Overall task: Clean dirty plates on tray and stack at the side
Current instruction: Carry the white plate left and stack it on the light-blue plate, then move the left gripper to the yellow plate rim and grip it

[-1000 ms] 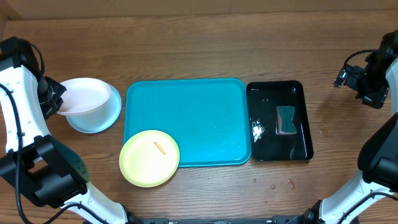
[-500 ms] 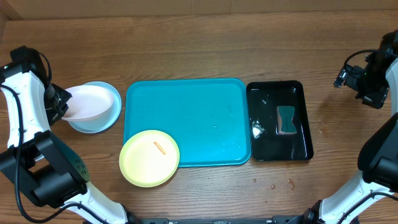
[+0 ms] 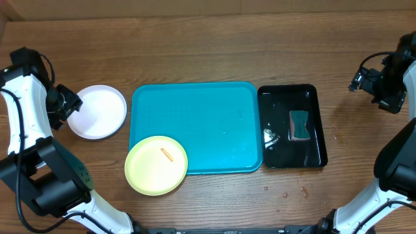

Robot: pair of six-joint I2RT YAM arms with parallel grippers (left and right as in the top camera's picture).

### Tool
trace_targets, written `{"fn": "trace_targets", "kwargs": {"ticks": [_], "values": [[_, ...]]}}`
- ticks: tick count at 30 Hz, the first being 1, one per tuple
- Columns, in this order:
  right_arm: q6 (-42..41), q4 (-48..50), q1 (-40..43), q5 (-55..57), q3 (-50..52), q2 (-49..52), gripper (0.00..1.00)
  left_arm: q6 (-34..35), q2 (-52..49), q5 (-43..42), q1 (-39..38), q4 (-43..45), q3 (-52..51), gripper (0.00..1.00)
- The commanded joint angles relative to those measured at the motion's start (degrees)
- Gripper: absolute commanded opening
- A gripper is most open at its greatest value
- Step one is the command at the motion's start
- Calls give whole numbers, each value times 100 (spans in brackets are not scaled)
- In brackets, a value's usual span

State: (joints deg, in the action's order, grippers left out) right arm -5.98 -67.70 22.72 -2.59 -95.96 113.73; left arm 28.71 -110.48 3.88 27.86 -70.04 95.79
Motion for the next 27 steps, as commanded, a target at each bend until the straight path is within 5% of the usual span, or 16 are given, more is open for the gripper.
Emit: {"fn": "trace_targets", "kwargs": {"ticks": [1,15,27], "values": [[-22,20,-15,-7,-118,-153,100,-192,127,-616,-20,-223,-44,54],[-22,20,-15,-7,-118,-153,100,-299,1475,-702,-568,-994,-44,50],[-22,20,-15,-7,-118,-153,100,-297,2288,-186,-2153,-2022,-175,48]]}}
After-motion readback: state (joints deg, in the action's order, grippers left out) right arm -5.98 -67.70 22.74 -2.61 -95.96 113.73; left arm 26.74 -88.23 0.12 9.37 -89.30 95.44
